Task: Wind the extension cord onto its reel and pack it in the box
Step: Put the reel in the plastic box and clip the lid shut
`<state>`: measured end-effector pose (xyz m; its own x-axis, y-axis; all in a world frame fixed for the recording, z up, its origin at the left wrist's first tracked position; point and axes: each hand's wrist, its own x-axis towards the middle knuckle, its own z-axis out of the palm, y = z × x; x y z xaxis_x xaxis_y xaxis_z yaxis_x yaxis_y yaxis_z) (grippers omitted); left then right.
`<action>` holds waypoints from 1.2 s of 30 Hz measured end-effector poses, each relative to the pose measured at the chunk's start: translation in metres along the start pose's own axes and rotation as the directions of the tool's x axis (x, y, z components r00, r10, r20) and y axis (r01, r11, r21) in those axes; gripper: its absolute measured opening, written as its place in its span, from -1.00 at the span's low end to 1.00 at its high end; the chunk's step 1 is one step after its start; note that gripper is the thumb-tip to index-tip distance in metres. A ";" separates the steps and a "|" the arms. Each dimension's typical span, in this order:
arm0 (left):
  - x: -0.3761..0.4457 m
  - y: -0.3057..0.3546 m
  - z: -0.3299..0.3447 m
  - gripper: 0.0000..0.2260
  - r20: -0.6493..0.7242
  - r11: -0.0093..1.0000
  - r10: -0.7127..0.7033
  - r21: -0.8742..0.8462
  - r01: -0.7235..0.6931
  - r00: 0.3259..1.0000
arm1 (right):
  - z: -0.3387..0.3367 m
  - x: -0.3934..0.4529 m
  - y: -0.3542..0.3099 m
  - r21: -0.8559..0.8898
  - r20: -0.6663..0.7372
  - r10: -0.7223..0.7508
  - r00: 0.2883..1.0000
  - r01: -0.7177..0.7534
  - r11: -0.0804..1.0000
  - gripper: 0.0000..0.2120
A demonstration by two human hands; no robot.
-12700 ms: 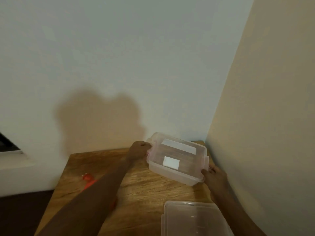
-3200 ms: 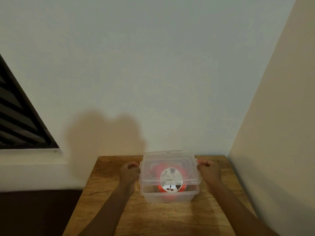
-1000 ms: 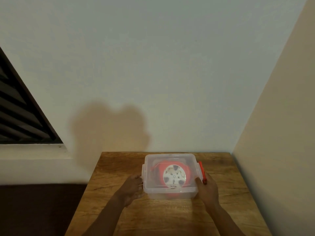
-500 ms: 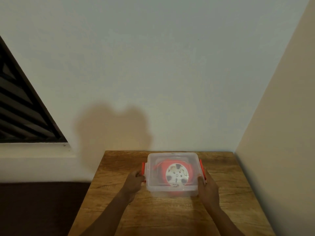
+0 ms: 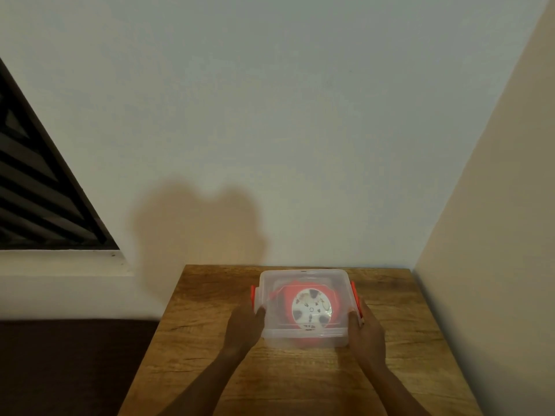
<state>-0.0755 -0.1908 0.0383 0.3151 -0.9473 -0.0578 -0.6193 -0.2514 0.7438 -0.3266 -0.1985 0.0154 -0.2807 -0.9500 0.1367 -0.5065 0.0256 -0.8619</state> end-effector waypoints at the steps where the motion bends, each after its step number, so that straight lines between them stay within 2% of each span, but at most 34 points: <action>1: 0.001 0.000 0.001 -0.75 -0.018 1.000 -0.015 0.017 0.015 1.000 | 0.000 -0.001 -0.001 -0.005 -0.002 -0.005 1.000 0.005 1.000 -0.61; 4: 0.002 0.003 0.004 -0.78 -0.040 0.998 -0.047 0.047 0.049 0.998 | 0.000 -0.001 -0.002 -0.027 -0.009 -0.010 1.000 0.010 1.000 -0.60; 7: -0.004 0.009 0.008 -0.85 -0.054 0.984 0.005 0.178 0.004 0.999 | 0.001 -0.002 -0.002 -0.018 0.001 0.007 1.000 -0.007 1.000 -0.61; 8: -0.004 0.010 0.008 -0.86 -0.059 0.986 -0.001 0.167 0.011 0.998 | 0.000 -0.003 -0.003 -0.005 0.008 0.015 1.000 -0.015 1.000 -0.61; 10: -0.001 0.010 0.005 -0.86 -0.025 0.995 -0.033 0.094 0.035 0.999 | -0.004 -0.002 -0.002 0.073 0.038 0.045 0.998 -0.048 0.996 -0.61; 12: 0.006 0.009 -0.001 -0.82 0.023 0.994 -0.092 -0.064 0.093 0.996 | -0.008 0.002 -0.003 0.190 0.086 0.114 0.990 -0.128 0.973 -0.63; 14: 0.006 0.017 -0.009 -0.80 0.063 0.947 -0.172 -0.266 0.182 0.983 | -0.017 0.005 -0.008 0.309 0.119 0.216 0.969 -0.243 0.919 -0.72; 18: 0.010 0.031 -0.013 -0.80 0.091 0.864 -0.229 -0.439 0.245 0.969 | -0.025 0.021 -0.010 0.502 0.070 0.407 0.911 -0.385 0.775 -0.90; 22: 0.016 0.061 -0.009 -0.81 0.160 0.819 -0.170 -0.526 0.230 0.972 | -0.054 0.041 -0.007 0.594 0.051 0.443 0.895 -0.384 0.707 -0.84; 25: 0.020 0.091 0.006 -0.74 0.207 0.832 -0.094 -0.521 0.191 0.974 | -0.084 0.062 -0.003 0.623 0.047 0.423 0.905 -0.358 0.695 -0.79; 29: 0.035 0.134 0.037 -0.81 0.255 0.856 -0.036 -0.492 0.162 0.966 | -0.124 0.095 0.003 0.633 -0.026 0.385 0.922 -0.283 0.721 -0.81; 32: 0.045 0.164 0.066 -0.73 0.267 0.890 0.000 -0.438 0.122 0.964 | -0.147 0.123 0.018 0.591 -0.067 0.366 0.928 -0.259 0.764 -0.71; 36: 0.052 0.184 0.102 -0.65 0.274 0.921 0.000 -0.375 0.107 0.962 | -0.160 0.154 0.044 0.569 -0.096 0.354 0.931 -0.240 0.786 -0.69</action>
<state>-0.2469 -0.3069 0.1042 0.1062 -0.9653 -0.2384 -0.2664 -0.2586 0.9285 -0.5225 -0.2935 0.0772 -0.5182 -0.8452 -0.1308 0.1330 0.0715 -0.9885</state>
